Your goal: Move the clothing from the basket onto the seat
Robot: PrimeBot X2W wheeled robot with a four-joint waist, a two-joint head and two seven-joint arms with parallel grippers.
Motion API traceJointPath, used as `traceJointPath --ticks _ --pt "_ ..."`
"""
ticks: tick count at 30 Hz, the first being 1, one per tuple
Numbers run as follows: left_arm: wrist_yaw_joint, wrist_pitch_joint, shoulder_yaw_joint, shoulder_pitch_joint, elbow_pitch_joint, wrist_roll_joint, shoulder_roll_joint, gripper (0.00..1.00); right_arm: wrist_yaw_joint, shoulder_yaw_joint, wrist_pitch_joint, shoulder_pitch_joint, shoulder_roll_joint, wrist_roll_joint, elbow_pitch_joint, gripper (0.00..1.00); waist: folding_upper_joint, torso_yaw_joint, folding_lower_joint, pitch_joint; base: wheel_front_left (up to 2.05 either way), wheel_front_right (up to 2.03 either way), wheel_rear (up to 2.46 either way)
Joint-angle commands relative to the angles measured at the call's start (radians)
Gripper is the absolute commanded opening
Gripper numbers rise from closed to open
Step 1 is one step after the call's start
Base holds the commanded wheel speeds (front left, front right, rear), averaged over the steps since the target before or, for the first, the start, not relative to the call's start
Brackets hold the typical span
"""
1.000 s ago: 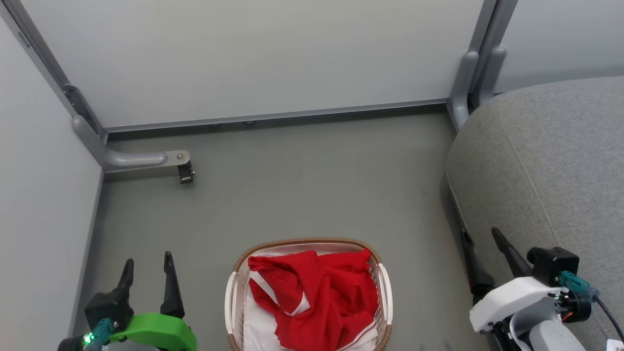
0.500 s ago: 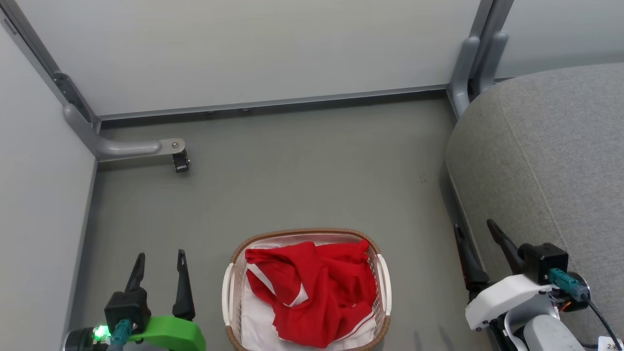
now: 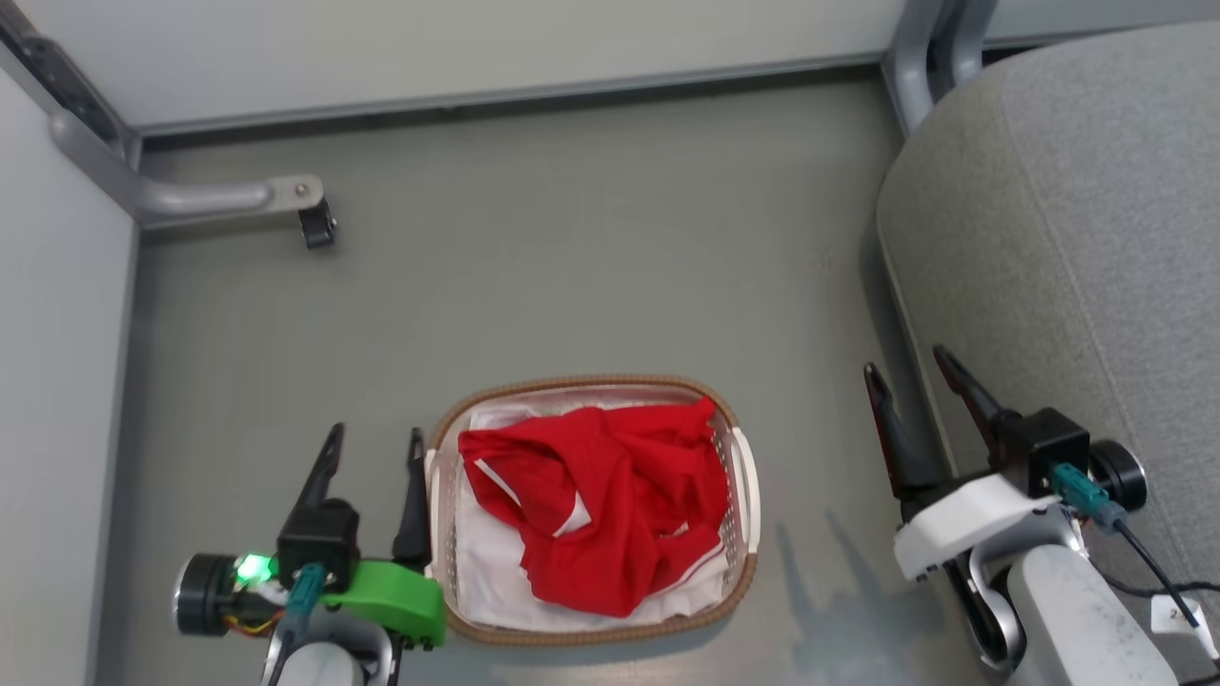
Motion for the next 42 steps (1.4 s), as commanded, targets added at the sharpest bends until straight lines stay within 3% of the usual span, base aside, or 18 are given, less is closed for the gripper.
traceJointPath --ticks 1,12,18,32,42 --pt "-0.010 -0.006 -0.011 -0.037 0.011 0.021 -0.003 1.00 0.000 0.007 -0.009 -0.027 -0.002 -0.022 -0.007 1.00 0.0000 -0.018 0.0000 0.098 0.00 0.00 0.00" --pt "-0.067 -0.010 -0.063 -0.189 0.119 0.025 -0.008 1.00 0.000 0.047 -0.013 -0.128 0.000 -0.037 -0.028 1.00 0.0000 -0.047 0.0000 0.286 0.00 0.00 0.00" --pt "-0.048 -0.010 -0.047 -0.259 0.201 0.009 -0.010 1.00 0.000 0.061 -0.013 -0.158 -0.006 -0.033 -0.027 1.00 0.0000 -0.058 0.0000 0.351 0.00 0.00 0.00" --pt "-0.072 -0.010 -0.027 -0.390 0.315 0.021 0.005 1.00 0.000 0.096 -0.013 -0.211 -0.009 -0.039 -0.038 1.00 0.0000 -0.077 0.0000 0.464 0.00 0.00 0.00" --pt "-0.131 -0.010 -0.042 -0.481 0.511 -0.049 0.016 1.00 0.000 0.133 -0.013 -0.215 0.000 -0.032 -0.037 1.00 0.0000 -0.095 0.0000 0.503 0.00 0.00 0.00"
